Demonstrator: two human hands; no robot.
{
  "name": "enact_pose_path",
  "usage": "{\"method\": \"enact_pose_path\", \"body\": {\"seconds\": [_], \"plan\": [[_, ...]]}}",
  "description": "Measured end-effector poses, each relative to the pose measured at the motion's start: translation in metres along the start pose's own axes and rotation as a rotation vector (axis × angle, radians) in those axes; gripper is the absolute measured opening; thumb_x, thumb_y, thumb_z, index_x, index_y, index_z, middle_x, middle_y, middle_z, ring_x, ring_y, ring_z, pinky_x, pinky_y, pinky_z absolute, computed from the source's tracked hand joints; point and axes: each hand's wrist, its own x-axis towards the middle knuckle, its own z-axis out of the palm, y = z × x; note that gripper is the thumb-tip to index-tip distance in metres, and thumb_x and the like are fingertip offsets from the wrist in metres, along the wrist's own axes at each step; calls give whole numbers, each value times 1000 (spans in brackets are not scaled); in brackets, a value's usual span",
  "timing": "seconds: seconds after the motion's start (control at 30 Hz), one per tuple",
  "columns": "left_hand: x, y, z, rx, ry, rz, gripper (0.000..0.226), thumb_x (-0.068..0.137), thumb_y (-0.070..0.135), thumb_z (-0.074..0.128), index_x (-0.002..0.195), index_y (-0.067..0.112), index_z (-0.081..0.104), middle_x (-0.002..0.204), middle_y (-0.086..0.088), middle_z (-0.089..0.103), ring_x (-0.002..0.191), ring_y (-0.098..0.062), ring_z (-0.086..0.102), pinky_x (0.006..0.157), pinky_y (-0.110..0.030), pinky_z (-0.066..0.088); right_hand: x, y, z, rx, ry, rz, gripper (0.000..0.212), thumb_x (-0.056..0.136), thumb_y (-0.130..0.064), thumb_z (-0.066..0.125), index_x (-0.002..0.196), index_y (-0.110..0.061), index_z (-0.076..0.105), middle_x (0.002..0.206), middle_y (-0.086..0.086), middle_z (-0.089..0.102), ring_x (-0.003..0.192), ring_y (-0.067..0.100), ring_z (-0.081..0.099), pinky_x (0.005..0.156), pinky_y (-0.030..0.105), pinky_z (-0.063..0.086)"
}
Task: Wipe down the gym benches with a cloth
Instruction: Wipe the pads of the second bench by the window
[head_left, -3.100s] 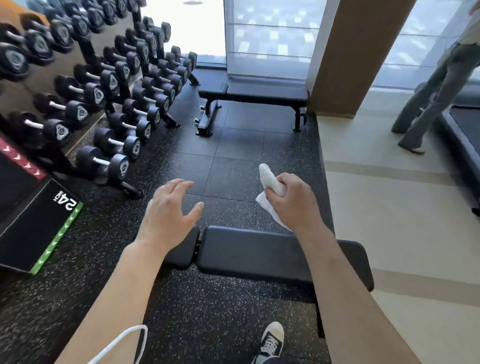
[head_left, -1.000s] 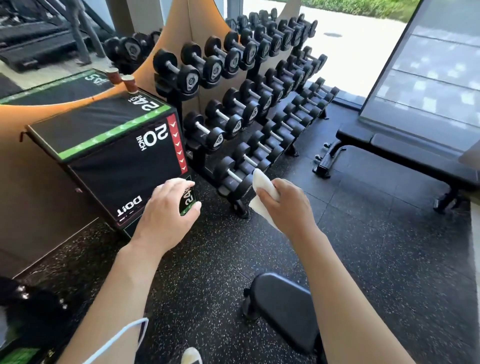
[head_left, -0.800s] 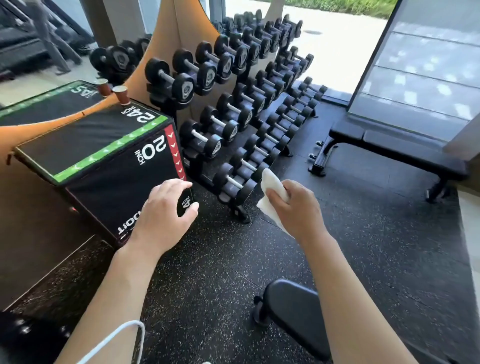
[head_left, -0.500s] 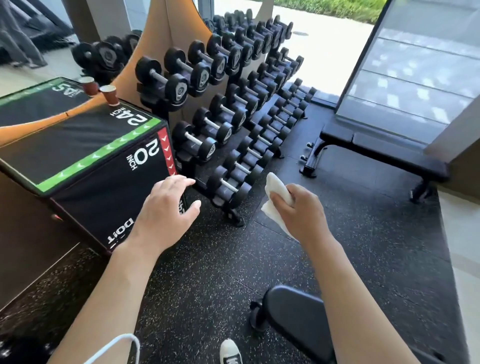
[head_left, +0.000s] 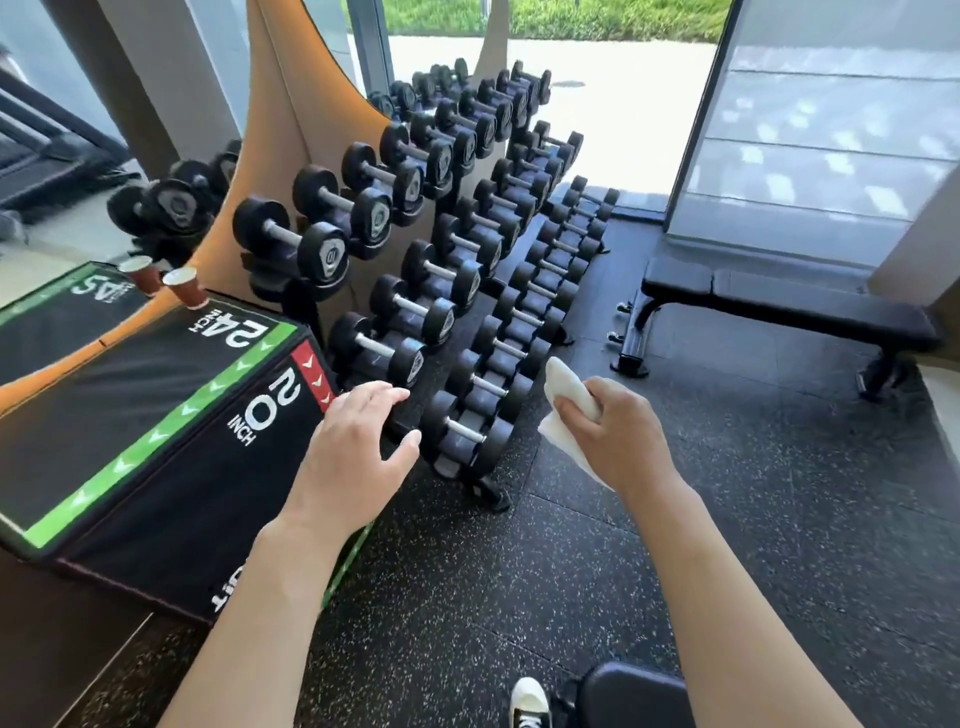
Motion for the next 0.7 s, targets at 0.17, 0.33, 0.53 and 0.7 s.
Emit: {"method": "enact_pose_path", "body": {"seconds": [0.17,0.33,0.53,0.7], "plan": [[83,7,21,36,5,16,51,98,32,67,146,18,57,149,3,54,142,-19,43,122,-40,34,85,20,-2,40,26,-10,33,97,-44,63,77,-19,58,71,-4,59,64,15,54,57,33,40],[138,8,33,46,10,25,49,98,33,66,144,19,58,146,3,56,140,-19,45,121,-39,36,149,29,6,91,14,1,37,96,-45,63,73,-17,54,67,-2,58,63,18,54,57,34,40],[199,9,49,51,-21,38,49,98,36,64,144,21,58,148,6,54,141,-16,42,119,-41,37,195,42,11,108,21,24,34,96,-45,63,75,-19,57,68,-3,60,64,17,56,58,35,44],[260,2,70,-18,-37,84,50,97,35,64,145,22,57,148,7,54,140,-11,40,118,-33,35,231,59,14,68,64,71,36,96,-45,63,73,-20,54,67,-5,57,63,16,55,59,35,44]]}}
